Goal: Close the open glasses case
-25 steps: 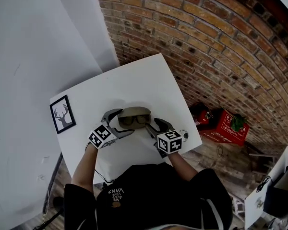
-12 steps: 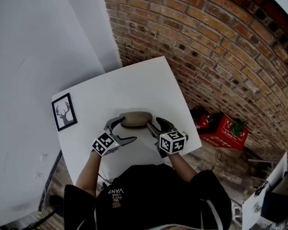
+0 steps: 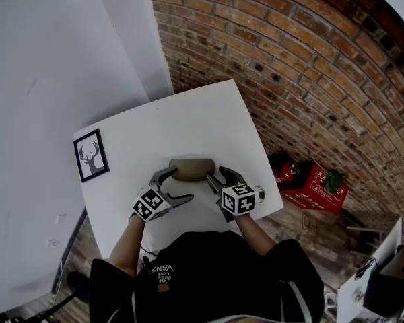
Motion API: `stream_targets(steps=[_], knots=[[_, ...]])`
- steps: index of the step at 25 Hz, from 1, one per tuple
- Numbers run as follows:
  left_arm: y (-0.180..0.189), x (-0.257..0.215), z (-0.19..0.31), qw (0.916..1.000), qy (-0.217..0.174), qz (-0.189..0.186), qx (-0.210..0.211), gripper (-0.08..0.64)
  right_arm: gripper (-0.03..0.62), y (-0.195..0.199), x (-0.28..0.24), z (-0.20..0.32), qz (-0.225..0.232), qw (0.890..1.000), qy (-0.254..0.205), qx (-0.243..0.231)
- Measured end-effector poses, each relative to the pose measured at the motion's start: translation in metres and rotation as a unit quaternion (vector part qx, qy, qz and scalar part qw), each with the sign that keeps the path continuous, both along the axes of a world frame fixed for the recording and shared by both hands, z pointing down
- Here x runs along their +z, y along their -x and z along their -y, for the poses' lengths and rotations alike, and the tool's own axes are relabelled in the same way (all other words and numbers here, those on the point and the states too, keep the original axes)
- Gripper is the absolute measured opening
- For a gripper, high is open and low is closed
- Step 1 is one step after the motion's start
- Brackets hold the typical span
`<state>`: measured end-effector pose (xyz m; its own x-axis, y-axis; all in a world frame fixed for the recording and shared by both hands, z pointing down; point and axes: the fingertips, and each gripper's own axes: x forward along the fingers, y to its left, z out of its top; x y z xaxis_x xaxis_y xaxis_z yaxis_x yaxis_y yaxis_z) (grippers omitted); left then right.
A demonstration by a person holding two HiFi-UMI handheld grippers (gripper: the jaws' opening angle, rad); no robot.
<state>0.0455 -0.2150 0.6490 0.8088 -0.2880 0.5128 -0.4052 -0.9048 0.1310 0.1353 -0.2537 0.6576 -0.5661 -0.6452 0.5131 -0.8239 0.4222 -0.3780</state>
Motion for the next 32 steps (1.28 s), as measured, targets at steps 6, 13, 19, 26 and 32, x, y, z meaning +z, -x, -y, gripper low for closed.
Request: stream_targets(steps=[6,13,19,26,32], knots=[[0.000,0.003,0.000,1.0000,-0.001,0.004,-0.006,0.447,0.238,-0.004,0.009,0.001,-0.026,1.000,0.002,0.000],[0.000,0.005,0.003,0.9997,-0.001,0.009,-0.022,0.433,0.292,-0.007,0.011,0.004,-0.062,0.998,-0.011,-0.007],[0.000,0.006,0.002,0.9996,-0.001,0.013,-0.024,0.430,0.291,-0.007,0.011,0.003,-0.061,0.998,-0.003,0.002],[-0.001,0.005,0.001,0.9995,0.008,0.023,-0.018,0.433,0.274,-0.008,0.008,0.002,-0.071,0.997,0.000,0.022],[0.008,-0.003,-0.005,0.9992,0.020,-0.004,-0.033,0.439,0.242,-0.003,-0.004,-0.002,-0.074,0.996,-0.004,0.042]])
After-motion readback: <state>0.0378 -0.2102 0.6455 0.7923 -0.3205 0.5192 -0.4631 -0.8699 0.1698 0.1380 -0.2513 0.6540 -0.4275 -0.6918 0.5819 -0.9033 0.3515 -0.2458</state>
